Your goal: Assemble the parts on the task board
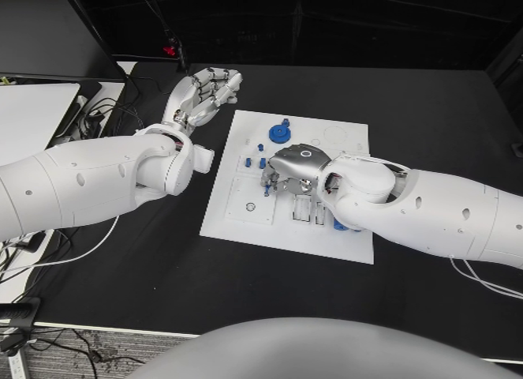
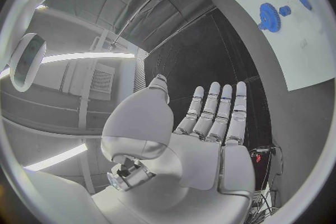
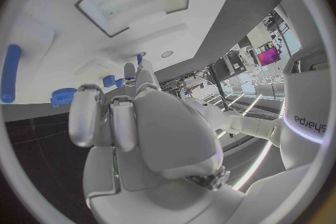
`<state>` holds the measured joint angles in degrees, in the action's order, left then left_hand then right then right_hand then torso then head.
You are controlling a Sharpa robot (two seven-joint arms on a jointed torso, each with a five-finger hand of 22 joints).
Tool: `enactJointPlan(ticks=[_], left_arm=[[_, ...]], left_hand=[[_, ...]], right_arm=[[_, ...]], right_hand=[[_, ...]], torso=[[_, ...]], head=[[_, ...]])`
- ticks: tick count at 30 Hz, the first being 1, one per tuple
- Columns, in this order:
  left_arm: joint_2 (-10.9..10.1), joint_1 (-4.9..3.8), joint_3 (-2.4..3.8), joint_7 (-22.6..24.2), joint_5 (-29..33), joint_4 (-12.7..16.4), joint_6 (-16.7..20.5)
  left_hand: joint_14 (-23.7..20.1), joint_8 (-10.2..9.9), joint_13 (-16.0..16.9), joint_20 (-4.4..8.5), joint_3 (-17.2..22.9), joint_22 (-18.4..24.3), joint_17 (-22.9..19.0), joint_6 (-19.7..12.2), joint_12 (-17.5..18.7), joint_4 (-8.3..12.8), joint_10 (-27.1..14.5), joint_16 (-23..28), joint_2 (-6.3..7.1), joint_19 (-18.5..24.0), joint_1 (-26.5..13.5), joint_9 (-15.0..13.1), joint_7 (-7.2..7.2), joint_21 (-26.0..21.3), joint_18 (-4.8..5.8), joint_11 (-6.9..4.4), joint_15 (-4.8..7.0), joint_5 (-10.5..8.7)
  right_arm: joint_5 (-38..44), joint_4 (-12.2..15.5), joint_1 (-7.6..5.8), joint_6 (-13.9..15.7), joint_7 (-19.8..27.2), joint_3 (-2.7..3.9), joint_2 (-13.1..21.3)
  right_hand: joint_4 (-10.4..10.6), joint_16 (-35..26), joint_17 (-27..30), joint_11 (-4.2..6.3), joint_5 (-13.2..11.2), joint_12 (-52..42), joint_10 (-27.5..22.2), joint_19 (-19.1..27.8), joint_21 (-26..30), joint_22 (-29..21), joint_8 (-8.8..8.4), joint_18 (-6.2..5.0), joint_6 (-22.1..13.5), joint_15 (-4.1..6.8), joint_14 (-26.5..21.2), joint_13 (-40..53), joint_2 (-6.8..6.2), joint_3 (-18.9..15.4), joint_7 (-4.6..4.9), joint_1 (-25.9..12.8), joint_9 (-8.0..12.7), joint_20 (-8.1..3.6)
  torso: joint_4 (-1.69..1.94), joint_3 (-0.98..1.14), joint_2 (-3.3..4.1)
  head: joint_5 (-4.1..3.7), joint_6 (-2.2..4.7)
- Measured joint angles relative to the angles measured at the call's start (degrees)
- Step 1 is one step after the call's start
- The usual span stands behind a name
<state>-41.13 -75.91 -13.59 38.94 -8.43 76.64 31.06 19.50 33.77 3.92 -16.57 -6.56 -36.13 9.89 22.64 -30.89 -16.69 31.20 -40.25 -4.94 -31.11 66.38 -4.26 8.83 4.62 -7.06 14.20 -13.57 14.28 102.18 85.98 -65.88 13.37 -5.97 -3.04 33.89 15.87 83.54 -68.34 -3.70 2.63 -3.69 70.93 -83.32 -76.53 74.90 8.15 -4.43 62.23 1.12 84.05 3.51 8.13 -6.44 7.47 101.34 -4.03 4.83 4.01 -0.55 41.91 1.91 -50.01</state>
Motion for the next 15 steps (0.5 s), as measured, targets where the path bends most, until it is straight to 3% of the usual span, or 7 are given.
enactJointPlan(ticks=[15], left_arm=[[-0.06, 0.00, 0.00, 0.00, 0.00, 0.03, 0.01]], left_hand=[[0.00, 0.00, 0.01, 0.00, -0.28, 0.05, -0.10, 0.00, -0.22, 0.02, 0.00, 0.00, 0.00, 0.00, 0.00, 0.05, 0.00, 0.00, 0.00, 0.00, 0.00, 0.00]], right_arm=[[0.03, -0.41, 0.22, 0.17, 0.27, 0.07, -0.52]], right_hand=[[-0.15, 0.00, 0.28, 0.00, -0.01, 0.00, 0.00, 0.00, 0.00, 0.00, -0.02, 0.00, -0.27, 0.00, 0.00, 0.00, 0.00, 0.14, 0.10, 0.00, 0.06, 0.00]], torso=[[-0.01, 0.00, 0.02]], head=[[0.27, 0.00]])
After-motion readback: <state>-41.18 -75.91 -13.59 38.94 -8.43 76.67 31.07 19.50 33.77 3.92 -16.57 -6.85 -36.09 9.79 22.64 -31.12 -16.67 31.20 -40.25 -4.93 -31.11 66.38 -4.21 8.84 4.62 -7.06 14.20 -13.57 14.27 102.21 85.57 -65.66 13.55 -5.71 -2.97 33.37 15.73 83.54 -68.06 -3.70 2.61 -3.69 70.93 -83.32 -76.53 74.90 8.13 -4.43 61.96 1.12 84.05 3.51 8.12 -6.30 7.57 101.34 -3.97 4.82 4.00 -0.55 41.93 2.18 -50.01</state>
